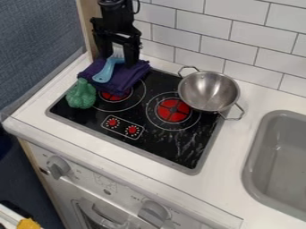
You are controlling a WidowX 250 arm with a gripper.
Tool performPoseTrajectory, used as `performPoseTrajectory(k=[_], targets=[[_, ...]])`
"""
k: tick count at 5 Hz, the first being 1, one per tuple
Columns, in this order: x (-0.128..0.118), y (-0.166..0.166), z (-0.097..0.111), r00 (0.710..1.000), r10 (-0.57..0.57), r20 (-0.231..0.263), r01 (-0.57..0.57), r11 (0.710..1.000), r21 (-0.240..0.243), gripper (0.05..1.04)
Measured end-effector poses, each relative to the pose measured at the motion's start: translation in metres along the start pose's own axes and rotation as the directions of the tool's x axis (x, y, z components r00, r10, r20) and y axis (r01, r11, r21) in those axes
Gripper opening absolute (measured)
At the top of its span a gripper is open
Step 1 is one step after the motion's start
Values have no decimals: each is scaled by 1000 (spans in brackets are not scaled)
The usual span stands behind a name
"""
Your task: Move the green object in the pot above the right burner.
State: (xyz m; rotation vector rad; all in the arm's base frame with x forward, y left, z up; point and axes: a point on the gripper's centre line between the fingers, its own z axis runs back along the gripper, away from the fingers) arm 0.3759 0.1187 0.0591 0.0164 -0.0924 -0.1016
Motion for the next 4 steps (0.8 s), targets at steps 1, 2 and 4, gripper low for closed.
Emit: performPoseTrajectory(k=[1, 2, 4], targets=[[-5, -1, -13, 999, -4, -38, 4, 1000, -14, 1000], [-14, -6, -3, 999, -23, -48, 22, 999, -31, 1000], [-38, 3, 52, 999, -34, 10, 34, 999, 7, 1000]])
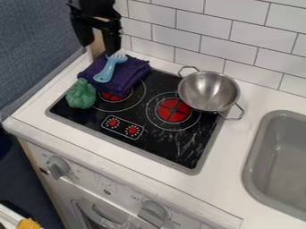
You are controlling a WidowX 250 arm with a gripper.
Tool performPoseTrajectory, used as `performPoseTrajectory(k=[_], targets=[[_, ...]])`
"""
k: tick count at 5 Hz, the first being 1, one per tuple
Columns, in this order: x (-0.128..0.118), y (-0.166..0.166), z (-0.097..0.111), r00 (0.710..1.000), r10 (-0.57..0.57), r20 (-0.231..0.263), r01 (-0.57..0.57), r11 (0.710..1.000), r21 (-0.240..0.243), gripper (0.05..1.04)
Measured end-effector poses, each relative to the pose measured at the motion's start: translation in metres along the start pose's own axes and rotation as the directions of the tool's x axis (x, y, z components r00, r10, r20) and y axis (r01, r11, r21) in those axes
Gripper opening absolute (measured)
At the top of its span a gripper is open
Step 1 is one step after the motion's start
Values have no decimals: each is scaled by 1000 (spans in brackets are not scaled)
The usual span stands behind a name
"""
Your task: Move the green object in the pot above the right burner.
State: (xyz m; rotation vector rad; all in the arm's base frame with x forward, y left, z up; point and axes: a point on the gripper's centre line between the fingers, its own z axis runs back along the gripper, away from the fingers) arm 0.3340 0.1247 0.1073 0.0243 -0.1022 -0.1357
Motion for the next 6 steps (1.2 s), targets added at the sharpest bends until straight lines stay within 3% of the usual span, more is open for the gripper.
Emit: performPoseTrajectory(k=[1, 3, 5, 6], targets=[[-24, 5, -9, 997, 3, -81, -1, 1000, 17, 1000], [-34, 16, -53, 981, -3, -196, 11, 999, 36, 1000], [-51, 12, -66, 969, -41, -243, 50, 998, 31, 952], [-52, 11, -68, 969, -50, -240, 59, 998, 31, 676]])
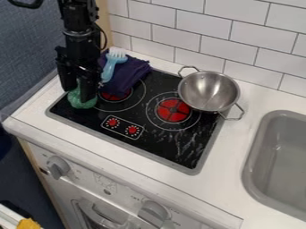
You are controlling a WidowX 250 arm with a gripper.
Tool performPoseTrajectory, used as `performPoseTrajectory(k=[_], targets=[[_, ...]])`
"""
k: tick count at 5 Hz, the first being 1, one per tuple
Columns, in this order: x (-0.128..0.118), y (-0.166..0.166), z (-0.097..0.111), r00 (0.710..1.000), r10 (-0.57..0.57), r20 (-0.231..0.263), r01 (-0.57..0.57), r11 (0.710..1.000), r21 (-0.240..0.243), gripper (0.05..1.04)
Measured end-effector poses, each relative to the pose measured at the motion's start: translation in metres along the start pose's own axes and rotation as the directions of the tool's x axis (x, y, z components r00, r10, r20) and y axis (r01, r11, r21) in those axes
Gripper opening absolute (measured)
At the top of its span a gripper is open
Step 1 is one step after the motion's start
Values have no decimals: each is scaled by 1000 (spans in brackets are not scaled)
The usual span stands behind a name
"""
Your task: Move the green object in the pot above the right burner.
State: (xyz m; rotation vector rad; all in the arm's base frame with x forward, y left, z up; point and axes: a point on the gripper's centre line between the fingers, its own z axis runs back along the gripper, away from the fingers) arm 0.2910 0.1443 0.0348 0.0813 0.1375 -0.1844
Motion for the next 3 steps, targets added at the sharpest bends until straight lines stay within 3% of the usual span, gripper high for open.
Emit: performPoseTrajectory(k=[1, 2, 3], targets=[[1, 1, 3, 1000, -1, 10, 1, 1000, 8, 437], [1, 0, 5, 1000, -2, 21, 2, 1000, 11, 361], [-3, -5, 7, 1000, -6, 17, 6, 1000, -1, 359]])
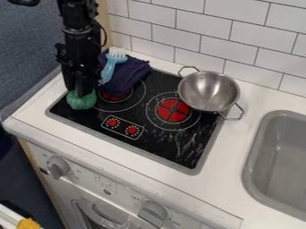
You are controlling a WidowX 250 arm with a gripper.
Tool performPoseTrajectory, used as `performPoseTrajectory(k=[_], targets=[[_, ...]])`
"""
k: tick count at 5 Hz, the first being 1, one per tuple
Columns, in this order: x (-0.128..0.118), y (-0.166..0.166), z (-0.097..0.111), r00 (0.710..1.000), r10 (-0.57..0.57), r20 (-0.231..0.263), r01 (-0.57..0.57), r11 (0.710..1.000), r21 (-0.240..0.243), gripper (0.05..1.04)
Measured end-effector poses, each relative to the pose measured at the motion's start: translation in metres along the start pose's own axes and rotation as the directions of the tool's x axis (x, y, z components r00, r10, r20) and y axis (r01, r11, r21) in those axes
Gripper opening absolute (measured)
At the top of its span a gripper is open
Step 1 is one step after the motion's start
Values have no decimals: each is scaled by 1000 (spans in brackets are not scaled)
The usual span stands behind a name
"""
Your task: Move the green object in the pot above the right burner.
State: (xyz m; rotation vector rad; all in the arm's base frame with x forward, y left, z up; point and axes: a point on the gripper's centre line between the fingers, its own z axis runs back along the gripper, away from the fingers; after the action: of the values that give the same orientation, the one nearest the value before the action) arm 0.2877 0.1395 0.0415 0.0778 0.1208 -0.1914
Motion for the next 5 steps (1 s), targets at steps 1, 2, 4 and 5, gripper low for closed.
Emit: performPoseTrajectory(k=[1, 2, 4, 5], targets=[[-7, -12, 26, 1000, 7, 26, -7, 1000, 21, 352], [-5, -45, 56, 995, -67, 73, 63, 996, 55, 349], [55, -130, 67, 962, -242, 123, 241, 970, 23, 349], [86, -153, 63, 955, -272, 121, 269, 962, 35, 349]])
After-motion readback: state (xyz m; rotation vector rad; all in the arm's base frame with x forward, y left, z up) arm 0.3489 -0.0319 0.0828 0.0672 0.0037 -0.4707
